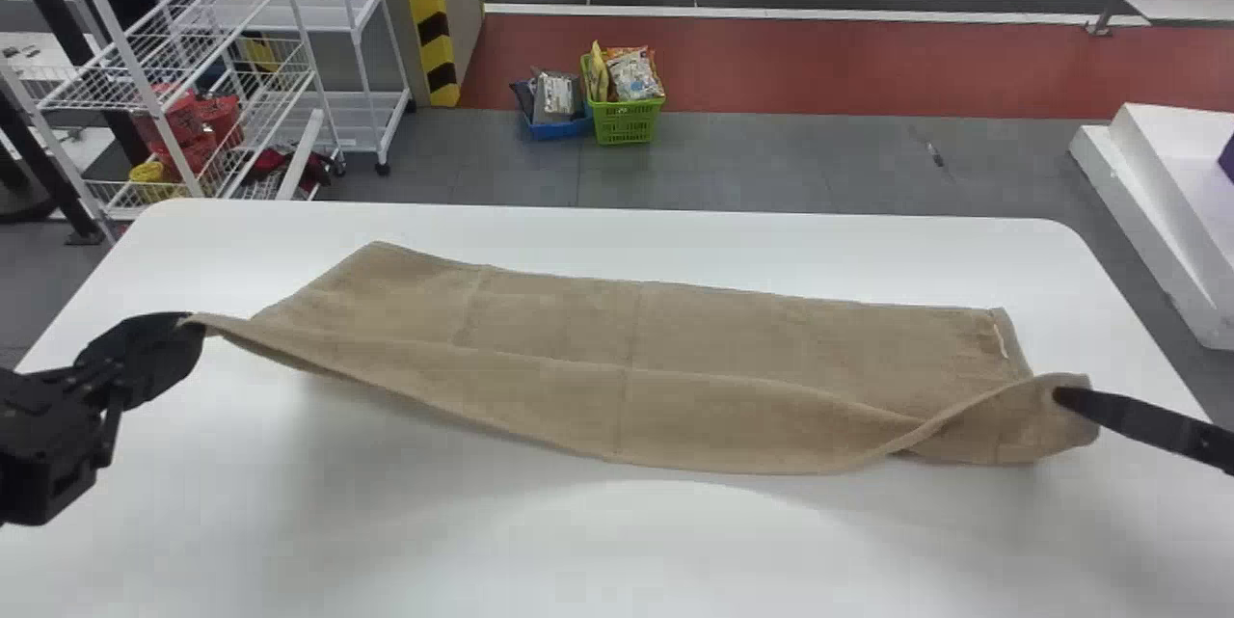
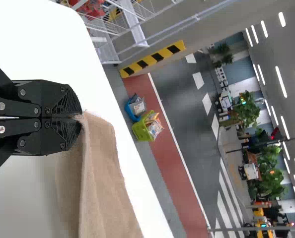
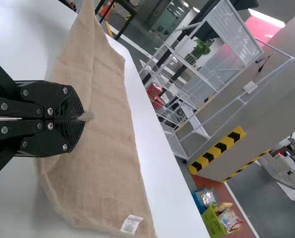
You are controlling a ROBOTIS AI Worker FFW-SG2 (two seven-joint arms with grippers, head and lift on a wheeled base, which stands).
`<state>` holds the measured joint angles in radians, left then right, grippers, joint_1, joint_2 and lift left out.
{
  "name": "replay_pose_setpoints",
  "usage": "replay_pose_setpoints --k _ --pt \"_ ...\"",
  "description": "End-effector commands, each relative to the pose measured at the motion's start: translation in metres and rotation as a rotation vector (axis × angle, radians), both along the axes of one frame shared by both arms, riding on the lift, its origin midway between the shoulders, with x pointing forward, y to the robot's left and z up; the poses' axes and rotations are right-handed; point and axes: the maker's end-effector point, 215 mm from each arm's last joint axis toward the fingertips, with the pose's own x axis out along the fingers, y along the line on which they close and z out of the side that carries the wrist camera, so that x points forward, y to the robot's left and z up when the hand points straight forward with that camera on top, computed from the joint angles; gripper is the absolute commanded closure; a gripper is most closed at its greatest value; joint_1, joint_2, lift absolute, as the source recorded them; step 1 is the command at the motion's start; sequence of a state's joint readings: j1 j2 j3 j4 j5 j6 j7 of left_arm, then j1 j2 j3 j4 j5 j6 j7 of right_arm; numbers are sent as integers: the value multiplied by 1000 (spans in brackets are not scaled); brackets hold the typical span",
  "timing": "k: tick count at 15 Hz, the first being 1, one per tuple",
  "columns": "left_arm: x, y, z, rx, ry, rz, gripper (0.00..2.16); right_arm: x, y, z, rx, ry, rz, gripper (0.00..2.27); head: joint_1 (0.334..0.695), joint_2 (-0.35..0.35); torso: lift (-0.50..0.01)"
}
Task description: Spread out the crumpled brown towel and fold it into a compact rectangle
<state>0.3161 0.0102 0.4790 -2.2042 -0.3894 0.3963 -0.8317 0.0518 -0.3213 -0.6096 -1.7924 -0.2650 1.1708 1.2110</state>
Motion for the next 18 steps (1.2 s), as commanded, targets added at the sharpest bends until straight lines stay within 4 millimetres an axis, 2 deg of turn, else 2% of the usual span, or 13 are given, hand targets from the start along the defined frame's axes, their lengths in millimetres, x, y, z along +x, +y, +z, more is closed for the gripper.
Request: replay_pose_setpoints --k 1,2,7,11,16,18 --pt "-10 18 -13 37 7 -15 1878 -9 -9 -8 -7 5 -20 1261 695 5 -127" --pt "-15 26 -17 38 12 -12 1878 -11 -12 -8 -3 3 -27 1261 695 9 -127" --pt "-39 28 -34 113 60 -125 1878 -39 -3 -14 10 22 27 1258 695 29 -127" --pt "-58 18 -63 185 132 -253 1878 -58 4 -38 -52 44 79 1258 695 48 -127" --pt "-73 11 -76 215 206 -322 1878 -60 -10 -50 -142 37 71 1258 695 27 -127" --pt "-79 12 -82 225 236 -338 1878 -62 -22 -53 -170 39 58 1258 695 15 -127"
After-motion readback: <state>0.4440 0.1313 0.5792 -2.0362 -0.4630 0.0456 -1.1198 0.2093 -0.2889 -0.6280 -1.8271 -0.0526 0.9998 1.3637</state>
